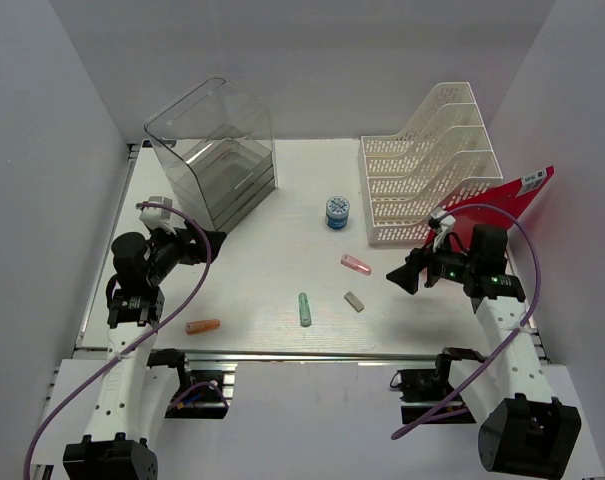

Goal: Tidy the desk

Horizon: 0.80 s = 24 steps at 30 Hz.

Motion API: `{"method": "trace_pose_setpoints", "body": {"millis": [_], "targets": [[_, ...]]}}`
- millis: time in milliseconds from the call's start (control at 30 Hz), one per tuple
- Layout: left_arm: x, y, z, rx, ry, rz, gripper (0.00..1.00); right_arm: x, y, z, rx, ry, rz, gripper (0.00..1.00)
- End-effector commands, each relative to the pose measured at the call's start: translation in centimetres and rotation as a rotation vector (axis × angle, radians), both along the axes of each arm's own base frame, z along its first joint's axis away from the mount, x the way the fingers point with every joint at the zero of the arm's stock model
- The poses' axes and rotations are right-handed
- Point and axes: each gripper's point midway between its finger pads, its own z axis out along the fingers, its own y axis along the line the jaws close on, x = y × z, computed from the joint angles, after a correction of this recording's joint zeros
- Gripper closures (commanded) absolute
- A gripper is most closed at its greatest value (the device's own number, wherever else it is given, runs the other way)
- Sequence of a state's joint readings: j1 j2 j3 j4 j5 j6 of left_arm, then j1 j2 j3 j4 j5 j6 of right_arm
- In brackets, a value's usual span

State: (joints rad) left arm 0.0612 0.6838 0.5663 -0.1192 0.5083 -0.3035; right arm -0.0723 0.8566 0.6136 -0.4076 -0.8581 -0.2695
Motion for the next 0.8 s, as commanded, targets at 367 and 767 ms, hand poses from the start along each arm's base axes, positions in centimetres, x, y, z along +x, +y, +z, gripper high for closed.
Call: {"method": "trace_pose_setpoints", "body": {"millis": [367, 767], "targets": [[0.2, -0.3, 1.0, 0.013, -0.025, -0.022, 0.02, -2.7, 2.5, 3.1, -0.121, -0.251, 0.350, 0.11], [0.5, 0.2, 0.6, 0.019, -0.014, 0.007, 0.02, 2.8, 15.0, 5.7, -0.186, -0.302, 0.552, 0.68]]}}
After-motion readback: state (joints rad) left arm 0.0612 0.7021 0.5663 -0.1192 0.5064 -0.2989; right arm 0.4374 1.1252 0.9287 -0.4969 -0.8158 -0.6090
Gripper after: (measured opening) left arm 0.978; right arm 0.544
